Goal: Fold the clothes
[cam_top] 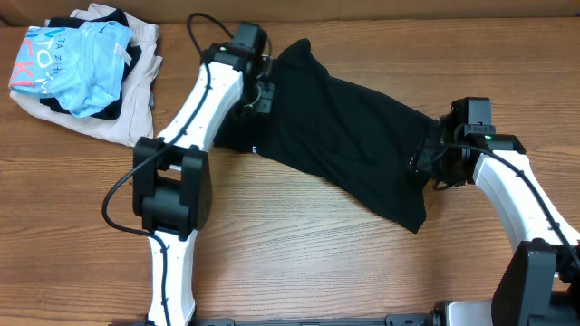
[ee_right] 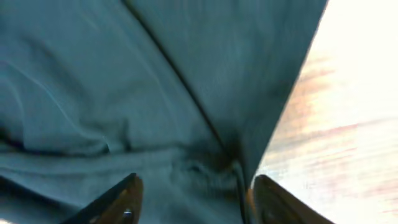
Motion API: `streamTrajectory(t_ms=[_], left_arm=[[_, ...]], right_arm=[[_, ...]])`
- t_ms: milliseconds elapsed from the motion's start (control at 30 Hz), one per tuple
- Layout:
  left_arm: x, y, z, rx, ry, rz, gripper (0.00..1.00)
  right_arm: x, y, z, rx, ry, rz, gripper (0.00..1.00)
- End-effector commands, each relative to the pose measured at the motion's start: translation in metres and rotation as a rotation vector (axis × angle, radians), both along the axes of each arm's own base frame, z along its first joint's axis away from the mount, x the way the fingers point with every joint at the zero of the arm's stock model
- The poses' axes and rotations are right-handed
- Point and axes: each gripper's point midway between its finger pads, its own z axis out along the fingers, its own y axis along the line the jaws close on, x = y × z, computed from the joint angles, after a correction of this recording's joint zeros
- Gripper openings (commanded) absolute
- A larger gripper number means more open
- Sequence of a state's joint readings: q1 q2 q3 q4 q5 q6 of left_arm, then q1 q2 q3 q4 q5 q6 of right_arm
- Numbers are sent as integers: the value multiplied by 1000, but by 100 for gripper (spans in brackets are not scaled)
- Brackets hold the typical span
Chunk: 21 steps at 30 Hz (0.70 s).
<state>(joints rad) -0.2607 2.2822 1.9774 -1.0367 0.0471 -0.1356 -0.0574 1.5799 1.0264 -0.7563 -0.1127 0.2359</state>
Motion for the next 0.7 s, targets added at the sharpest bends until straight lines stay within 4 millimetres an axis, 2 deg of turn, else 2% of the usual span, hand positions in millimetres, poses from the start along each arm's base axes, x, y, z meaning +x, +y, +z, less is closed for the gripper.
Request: streamTrajectory(t_ms=[0,167,667], left_arm=[[3,20,6,10,4,69,56],[2,28,5,11,16,83,56],[2,28,5,11,17,83,58]], right_arm=[[6,-6,-1,-33,-33,18,55],[7,-6,-12,-36,-57,20,51],[3,-4,-30,-35,-68,41,50]])
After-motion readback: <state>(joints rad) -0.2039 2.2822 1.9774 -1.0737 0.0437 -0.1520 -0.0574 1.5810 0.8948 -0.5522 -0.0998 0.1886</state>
